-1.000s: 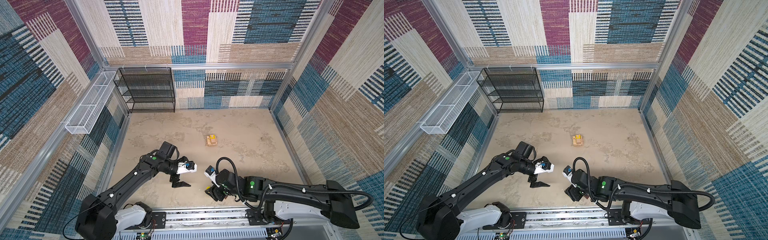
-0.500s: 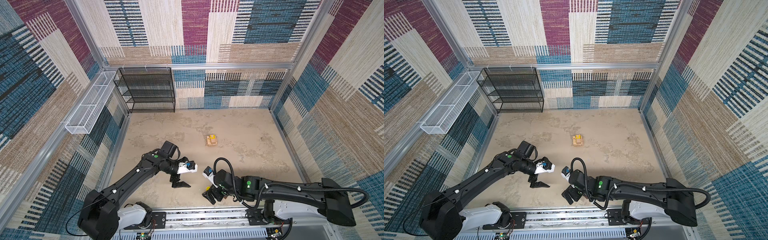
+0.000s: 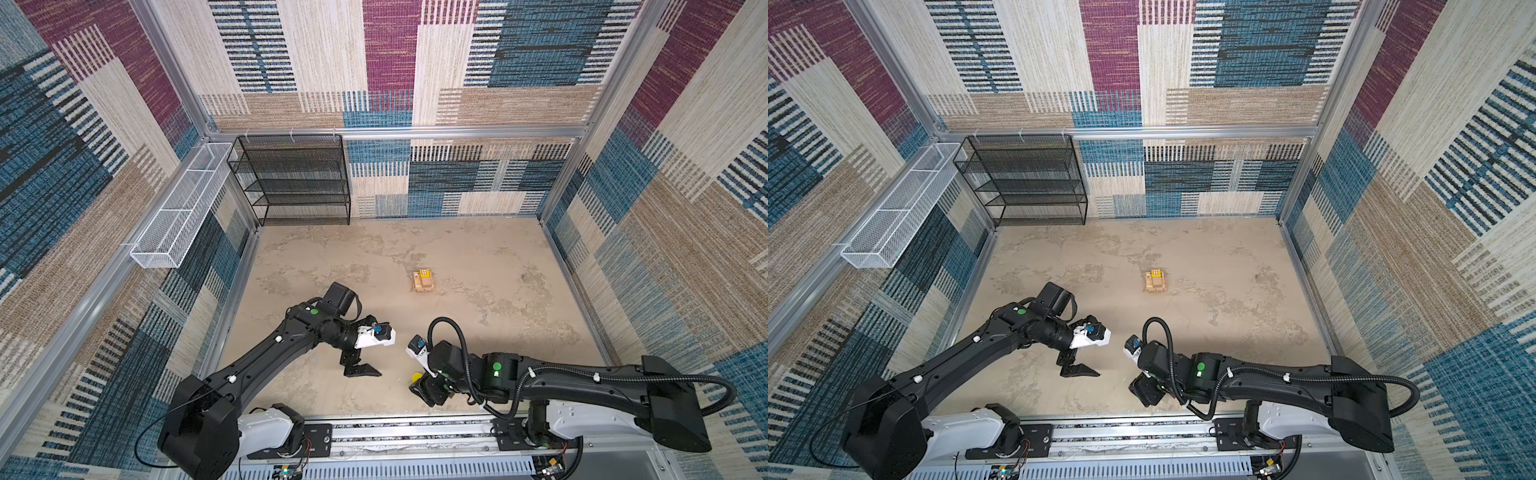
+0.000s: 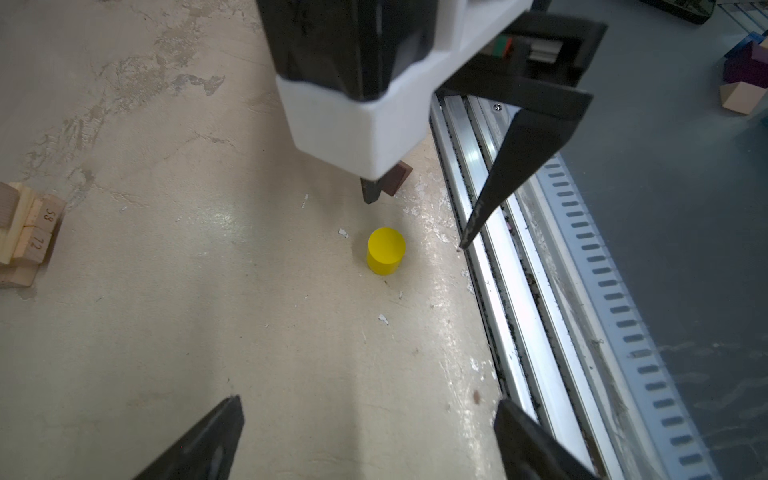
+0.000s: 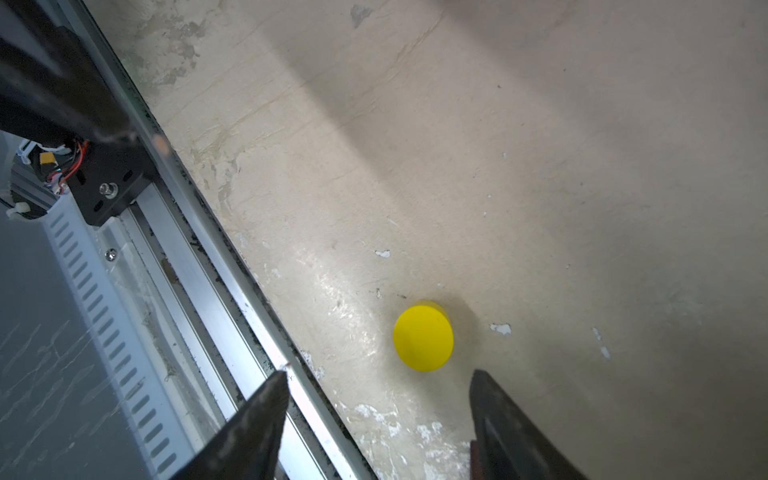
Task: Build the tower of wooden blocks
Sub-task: 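Lower the open right gripper over the yellow cylinder near the robot, then close the right gripper on the yellow cylinder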
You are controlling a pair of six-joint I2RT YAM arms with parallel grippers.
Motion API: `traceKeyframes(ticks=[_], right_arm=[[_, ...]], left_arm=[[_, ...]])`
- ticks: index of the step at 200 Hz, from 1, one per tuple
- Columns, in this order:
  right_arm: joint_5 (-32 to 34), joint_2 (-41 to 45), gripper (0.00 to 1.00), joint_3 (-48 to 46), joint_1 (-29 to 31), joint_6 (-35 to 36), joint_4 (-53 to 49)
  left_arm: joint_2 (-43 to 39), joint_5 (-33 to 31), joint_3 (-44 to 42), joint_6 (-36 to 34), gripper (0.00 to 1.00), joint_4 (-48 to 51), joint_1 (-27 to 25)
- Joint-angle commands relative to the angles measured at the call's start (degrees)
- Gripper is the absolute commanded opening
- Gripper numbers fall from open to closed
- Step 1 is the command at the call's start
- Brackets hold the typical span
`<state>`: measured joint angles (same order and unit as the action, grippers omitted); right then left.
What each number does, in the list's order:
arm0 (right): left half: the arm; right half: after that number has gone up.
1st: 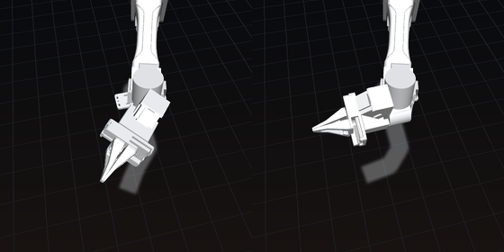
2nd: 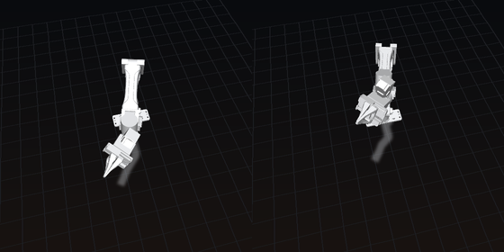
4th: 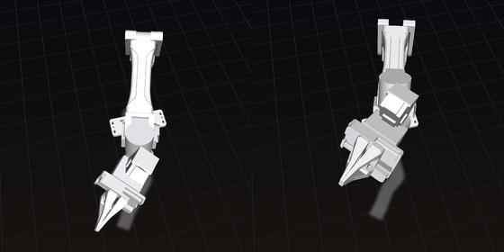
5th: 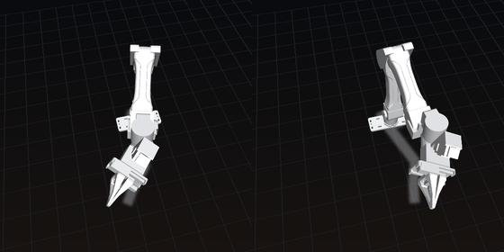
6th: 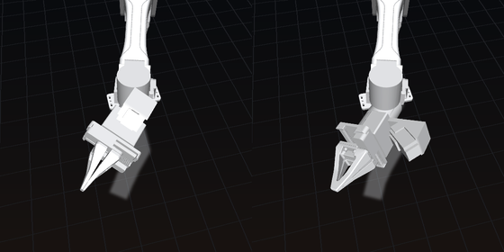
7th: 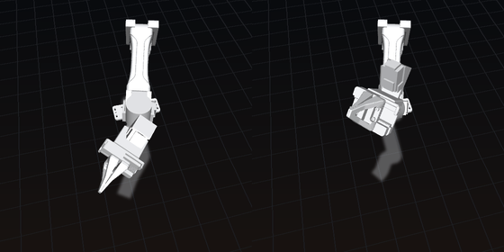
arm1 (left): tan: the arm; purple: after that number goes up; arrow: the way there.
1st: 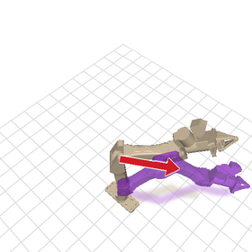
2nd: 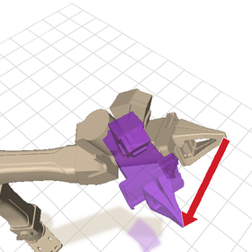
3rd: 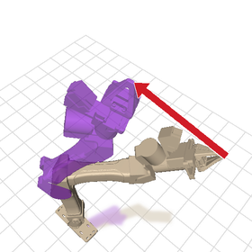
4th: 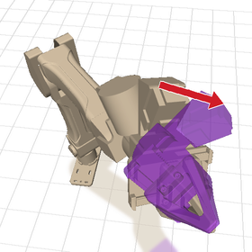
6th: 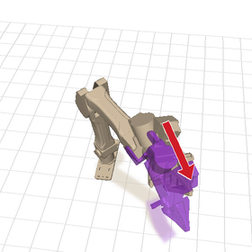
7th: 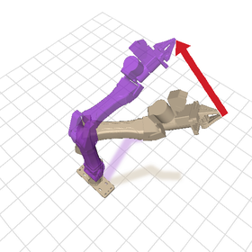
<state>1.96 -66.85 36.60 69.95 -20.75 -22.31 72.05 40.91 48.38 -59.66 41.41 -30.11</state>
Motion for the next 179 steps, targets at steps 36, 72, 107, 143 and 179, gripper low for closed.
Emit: traceKeyframes(ticks=[36,72,107,143,179], right_arm=[[-0.2,-1.1,0.55,1.1,0.5,0.0,0.3],[0.4,-2.6,0.51,2.0,0.8,1.1,0.0],[2.5,-4.8,0.48,2.7,0.9,1.3,-0.6],[4.8,-6.0,0.48,3.2,0.9,1.2,-1.5],[5.0,-6.8,0.48,2.7,0.9,1.0,-1.4]], left_arm=[[0.3,0.8,0.8,2.1,0.99,1.5,-0.3],[0.5,0.4,0.7,2.1,0.99,1.5,-0.4],[0.6,0.1,0.6,2.2,0.99,1.6,-0.4],[0.6,0.0,0.6,2.3,0.99,1.6,-0.4],[0.9,-0.4,0.6,2.7,0.99,1.5,-0.4]])
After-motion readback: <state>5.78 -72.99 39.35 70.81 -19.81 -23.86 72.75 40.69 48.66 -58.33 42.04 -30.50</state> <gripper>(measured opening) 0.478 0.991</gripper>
